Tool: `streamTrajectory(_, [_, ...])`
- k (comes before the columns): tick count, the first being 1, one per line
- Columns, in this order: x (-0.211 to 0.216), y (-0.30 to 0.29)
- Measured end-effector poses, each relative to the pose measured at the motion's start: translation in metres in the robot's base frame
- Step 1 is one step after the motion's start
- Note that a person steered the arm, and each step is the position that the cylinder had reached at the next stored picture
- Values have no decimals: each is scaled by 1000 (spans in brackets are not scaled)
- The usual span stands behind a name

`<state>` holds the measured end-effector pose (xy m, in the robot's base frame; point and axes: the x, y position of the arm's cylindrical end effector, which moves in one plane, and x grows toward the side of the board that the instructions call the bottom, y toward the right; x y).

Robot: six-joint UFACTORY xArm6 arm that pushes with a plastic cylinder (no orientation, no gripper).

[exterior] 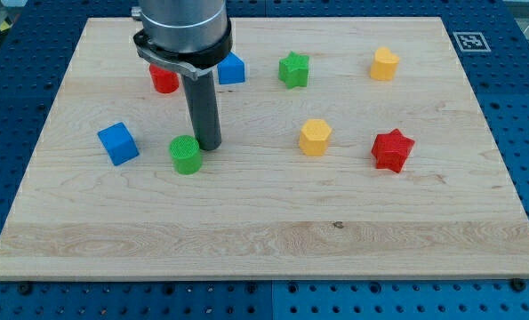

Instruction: Push the green circle towards the top left

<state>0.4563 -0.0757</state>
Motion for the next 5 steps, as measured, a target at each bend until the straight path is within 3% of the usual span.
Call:
streamTrajectory(3, [55,20])
streamTrajectory(5, [60,-4])
